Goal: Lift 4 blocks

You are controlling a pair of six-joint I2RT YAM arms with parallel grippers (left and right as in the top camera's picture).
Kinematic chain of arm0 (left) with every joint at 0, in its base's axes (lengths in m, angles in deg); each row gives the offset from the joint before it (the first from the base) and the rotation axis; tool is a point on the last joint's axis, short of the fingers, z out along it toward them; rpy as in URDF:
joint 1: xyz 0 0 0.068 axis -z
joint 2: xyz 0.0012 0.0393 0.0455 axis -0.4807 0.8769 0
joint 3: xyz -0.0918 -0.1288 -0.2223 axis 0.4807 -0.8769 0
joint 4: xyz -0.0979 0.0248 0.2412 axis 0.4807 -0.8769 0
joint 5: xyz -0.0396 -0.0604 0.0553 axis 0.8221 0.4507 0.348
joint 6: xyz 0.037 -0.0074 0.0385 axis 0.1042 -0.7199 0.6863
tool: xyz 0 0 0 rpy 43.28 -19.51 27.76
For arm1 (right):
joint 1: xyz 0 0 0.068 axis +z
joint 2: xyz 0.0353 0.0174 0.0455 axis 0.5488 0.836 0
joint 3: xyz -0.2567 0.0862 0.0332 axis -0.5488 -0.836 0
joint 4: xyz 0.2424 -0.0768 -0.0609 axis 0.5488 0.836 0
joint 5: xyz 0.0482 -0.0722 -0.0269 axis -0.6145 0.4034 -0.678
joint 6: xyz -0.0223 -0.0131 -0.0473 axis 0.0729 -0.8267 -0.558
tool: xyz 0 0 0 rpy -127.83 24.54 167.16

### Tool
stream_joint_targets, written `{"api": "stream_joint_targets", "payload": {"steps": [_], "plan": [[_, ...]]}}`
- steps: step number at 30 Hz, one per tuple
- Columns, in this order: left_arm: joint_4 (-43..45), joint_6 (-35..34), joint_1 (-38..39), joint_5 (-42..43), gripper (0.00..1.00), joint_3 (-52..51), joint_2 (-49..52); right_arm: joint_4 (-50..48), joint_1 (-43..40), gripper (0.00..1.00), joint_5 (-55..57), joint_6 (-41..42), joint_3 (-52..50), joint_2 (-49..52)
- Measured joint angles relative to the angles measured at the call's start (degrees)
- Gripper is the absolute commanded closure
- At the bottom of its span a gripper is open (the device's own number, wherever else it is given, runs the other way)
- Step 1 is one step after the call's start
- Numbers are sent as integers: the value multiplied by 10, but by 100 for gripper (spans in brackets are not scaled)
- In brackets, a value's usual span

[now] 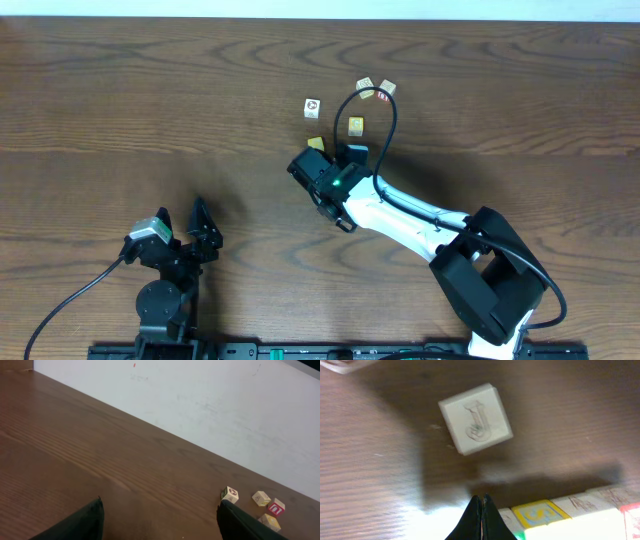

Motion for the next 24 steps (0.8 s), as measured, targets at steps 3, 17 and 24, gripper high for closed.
{"api": "stream_joint_targets", "payload": {"steps": [3,17,24], "plan": [[0,0,0,0,27,0,0,-30,0,99,-8,-34,0,0],[0,0,0,0,27,0,0,-8,-11,99,-46,-174,14,-78],[0,0,0,0,27,0,0,133,-36,99,40,-208,39,-314]]}}
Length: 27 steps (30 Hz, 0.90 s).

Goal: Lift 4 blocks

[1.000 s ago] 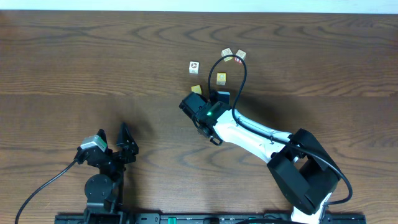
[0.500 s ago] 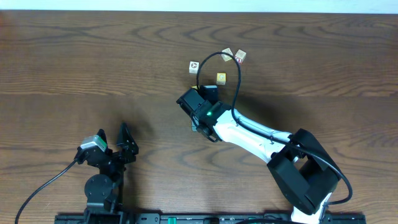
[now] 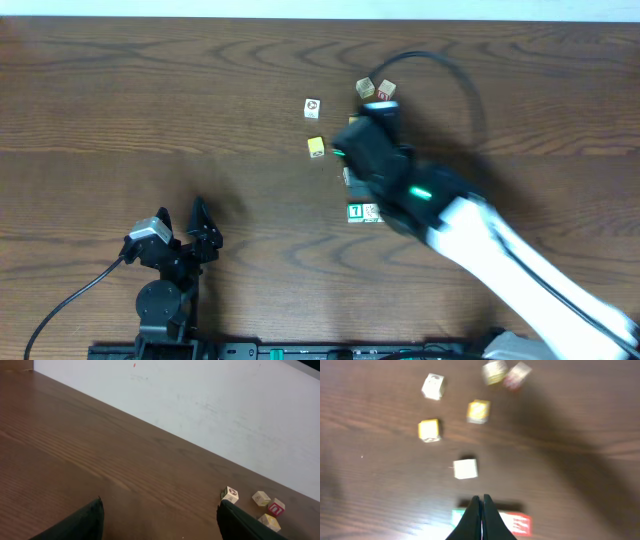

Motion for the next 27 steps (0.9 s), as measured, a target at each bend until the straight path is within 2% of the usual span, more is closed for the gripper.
{"api": "stream_joint_targets", "payload": {"steps": [5,10,16,19,27], "plan": [[0,0,0,0,27,0,0,165,-42,99,24,28,2,-107],[0,0,0,0,27,0,0,192,-106,99,1,50,-19,-119],[0,0,0,0,27,0,0,87,-181,99,-69,43,-144,-116],[0,0,0,-1,27,0,0,3,-211,99,-116,25,-214,-114],[0,5,0,-1,27,0,0,-129,-291,99,-246,-42,-339,-113]]}}
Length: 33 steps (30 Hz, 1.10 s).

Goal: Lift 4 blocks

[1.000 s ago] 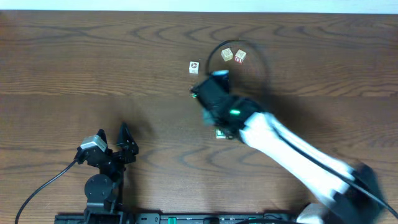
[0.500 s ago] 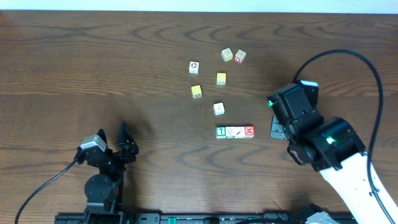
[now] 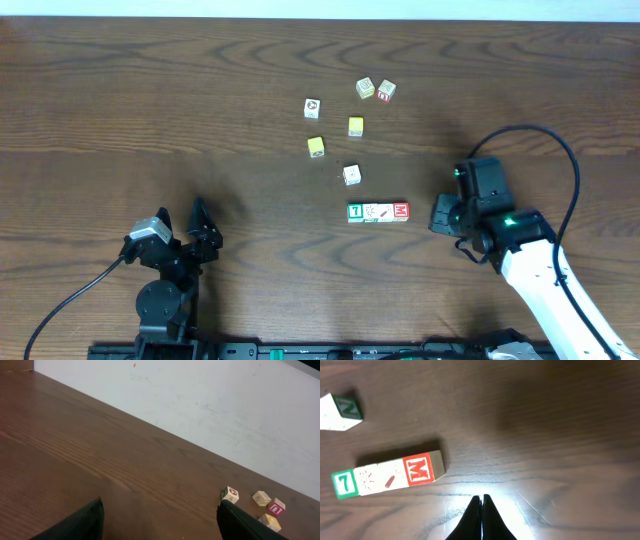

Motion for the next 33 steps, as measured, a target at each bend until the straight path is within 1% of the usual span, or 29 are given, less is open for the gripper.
{"api": "stream_joint_targets", "payload": {"steps": [5,8,11,17,22,28,33], "plan": [[-1,12,0,5,27,0,0,-21,-49,99,-49,-42,-19,7],[-6,21,0,30,27,1,2,-41,-73,99,-61,-62,-19,28],[-12,24,0,45,27,3,33,-56,-80,99,-69,-72,-19,61],[-14,7,0,60,27,4,159,-104,-80,99,-105,-92,-20,163],[-5,-9,0,63,27,3,229,-146,-80,99,-144,-104,-19,218],[31,-18,0,68,27,0,245,-169,-63,99,-181,-126,-19,230],[32,-22,0,70,27,0,245,-177,-35,99,-192,-134,-19,233]]}}
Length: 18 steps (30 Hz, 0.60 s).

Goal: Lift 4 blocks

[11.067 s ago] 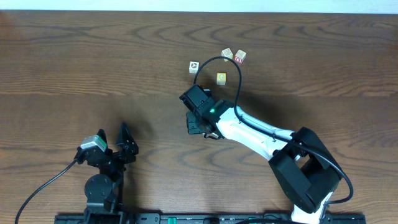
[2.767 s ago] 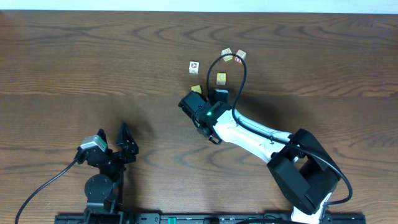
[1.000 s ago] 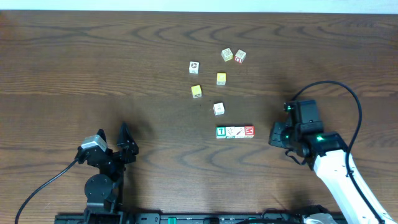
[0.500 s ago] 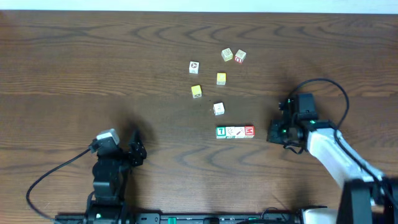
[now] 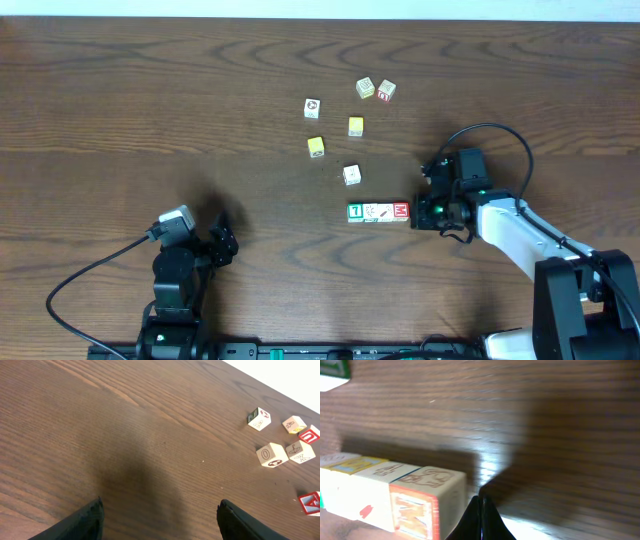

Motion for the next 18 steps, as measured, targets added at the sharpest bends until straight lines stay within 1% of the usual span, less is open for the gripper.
{"api": "stream_joint_targets", "payload": {"steps": [14,18], "plan": [[0,0,0,0,27,0,0,-11,40,99,-14,-13,0,4],[0,0,0,0,27,0,0,-13,40,99,-16,-13,0,5]]}}
